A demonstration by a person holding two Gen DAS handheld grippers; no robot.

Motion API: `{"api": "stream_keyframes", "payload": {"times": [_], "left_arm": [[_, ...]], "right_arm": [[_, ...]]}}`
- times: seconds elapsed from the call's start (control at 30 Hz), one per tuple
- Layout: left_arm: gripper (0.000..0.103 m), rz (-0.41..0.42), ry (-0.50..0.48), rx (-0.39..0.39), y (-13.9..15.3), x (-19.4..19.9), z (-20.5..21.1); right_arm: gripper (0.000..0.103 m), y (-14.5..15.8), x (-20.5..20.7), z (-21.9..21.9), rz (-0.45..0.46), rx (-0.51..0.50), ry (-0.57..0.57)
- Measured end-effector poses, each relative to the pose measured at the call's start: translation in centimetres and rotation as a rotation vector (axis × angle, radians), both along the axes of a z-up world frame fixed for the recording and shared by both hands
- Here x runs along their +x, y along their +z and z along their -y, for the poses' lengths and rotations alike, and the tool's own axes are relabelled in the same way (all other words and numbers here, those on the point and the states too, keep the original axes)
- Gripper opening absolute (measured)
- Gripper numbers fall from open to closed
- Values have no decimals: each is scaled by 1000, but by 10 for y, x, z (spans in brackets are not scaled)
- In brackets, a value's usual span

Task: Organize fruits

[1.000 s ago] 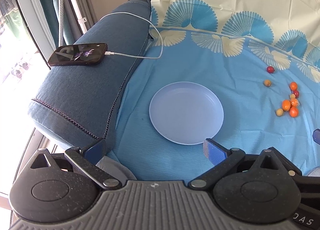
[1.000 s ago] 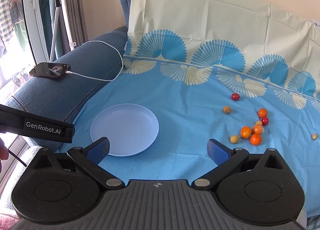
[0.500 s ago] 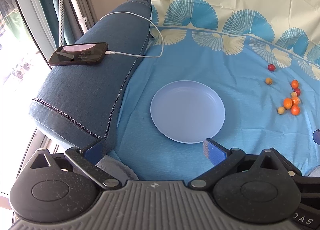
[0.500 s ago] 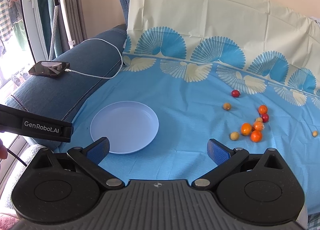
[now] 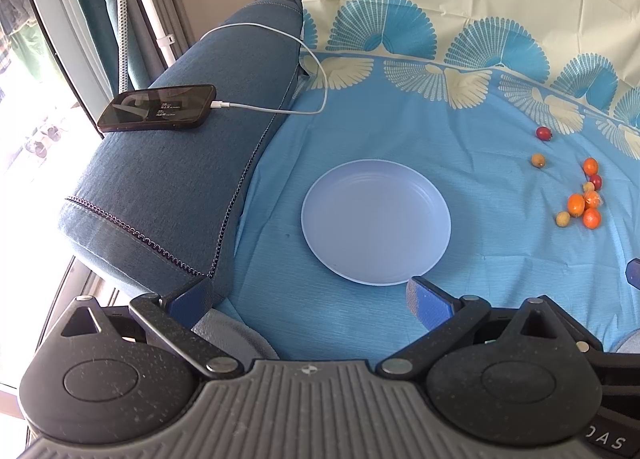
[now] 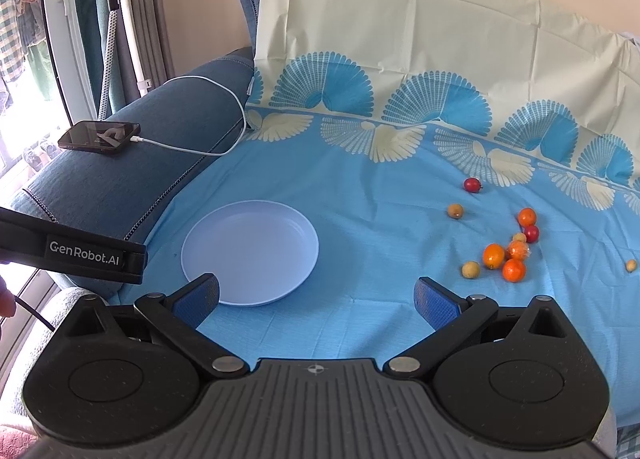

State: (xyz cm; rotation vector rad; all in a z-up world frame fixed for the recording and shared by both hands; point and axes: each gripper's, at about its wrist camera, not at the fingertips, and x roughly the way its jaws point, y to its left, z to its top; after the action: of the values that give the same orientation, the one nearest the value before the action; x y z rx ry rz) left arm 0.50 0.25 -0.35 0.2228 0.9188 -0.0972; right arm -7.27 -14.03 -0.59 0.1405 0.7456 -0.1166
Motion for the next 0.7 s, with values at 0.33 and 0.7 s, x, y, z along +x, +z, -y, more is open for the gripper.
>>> {"api": "stream_keyframes", "payload": {"times": [0.33, 0.7], "left_arm": [[103, -5, 6, 18, 0, 1, 3], [103, -5, -73, -10, 5, 9, 45]], "right_arm": [[103, -3, 1, 1, -3, 14, 8], [103, 1, -9, 45, 101, 41, -127]]}}
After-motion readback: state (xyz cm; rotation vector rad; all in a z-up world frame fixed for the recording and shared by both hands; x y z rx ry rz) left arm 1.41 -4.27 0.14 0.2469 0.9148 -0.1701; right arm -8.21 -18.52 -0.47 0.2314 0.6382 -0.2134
